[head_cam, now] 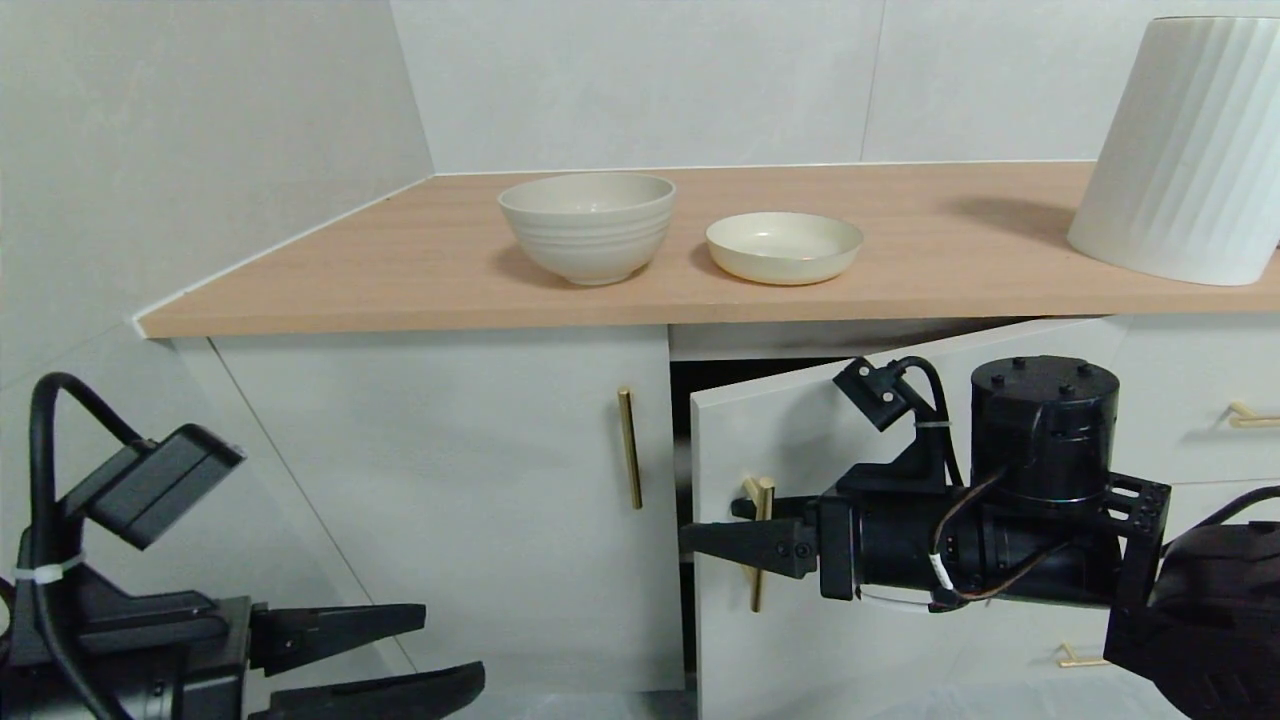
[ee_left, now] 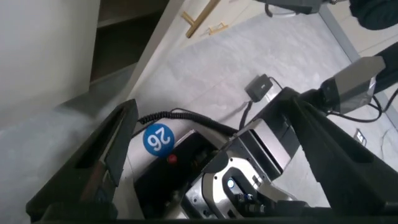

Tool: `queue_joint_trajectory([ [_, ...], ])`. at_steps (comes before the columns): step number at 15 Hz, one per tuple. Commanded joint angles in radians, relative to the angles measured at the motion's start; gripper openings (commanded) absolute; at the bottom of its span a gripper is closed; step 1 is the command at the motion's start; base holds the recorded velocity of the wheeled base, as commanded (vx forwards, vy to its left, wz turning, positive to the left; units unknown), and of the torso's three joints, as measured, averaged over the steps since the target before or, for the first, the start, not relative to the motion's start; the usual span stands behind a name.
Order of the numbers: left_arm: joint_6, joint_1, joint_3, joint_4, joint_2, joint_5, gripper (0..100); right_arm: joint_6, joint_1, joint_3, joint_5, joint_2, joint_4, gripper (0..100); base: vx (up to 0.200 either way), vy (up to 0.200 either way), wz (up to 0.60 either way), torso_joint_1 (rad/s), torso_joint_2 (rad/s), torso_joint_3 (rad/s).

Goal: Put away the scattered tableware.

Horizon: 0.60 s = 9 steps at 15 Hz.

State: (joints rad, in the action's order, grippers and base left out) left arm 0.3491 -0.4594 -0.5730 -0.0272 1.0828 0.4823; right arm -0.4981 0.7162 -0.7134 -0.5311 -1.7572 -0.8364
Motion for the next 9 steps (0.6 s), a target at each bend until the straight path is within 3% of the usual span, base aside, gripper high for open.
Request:
queue_joint_trajectory([
  [1, 0.001, -0.002, 0.004, 0.000, 0.014, 0.001, 0, 0.001, 0.000, 0.000, 0.000, -0.002, 0.000, 100, 0.000, 0.000, 0.00, 0.000, 0.00, 0.000],
  [4, -0.004, -0.005, 0.001, -0.019, 0.063, 0.001, 0, 0.001, 0.000, 0.000, 0.000, -0.002, -0.001, 100, 0.000, 0.000, 0.00, 0.000, 0.00, 0.000],
  [6, -0.041, -0.012, 0.018, -0.094, 0.117, -0.001, 0, 0.000, 0.000, 0.002, 0.000, -0.008, -0.001, 100, 0.000, 0.000, 0.00, 0.000, 0.00, 0.000],
  [9, -0.056, -0.015, -0.030, -0.192, 0.250, -0.005, 0, 0.001, 0.000, 0.002, 0.000, -0.013, -0.001, 100, 0.000, 0.000, 0.00, 0.000, 0.00, 0.000],
])
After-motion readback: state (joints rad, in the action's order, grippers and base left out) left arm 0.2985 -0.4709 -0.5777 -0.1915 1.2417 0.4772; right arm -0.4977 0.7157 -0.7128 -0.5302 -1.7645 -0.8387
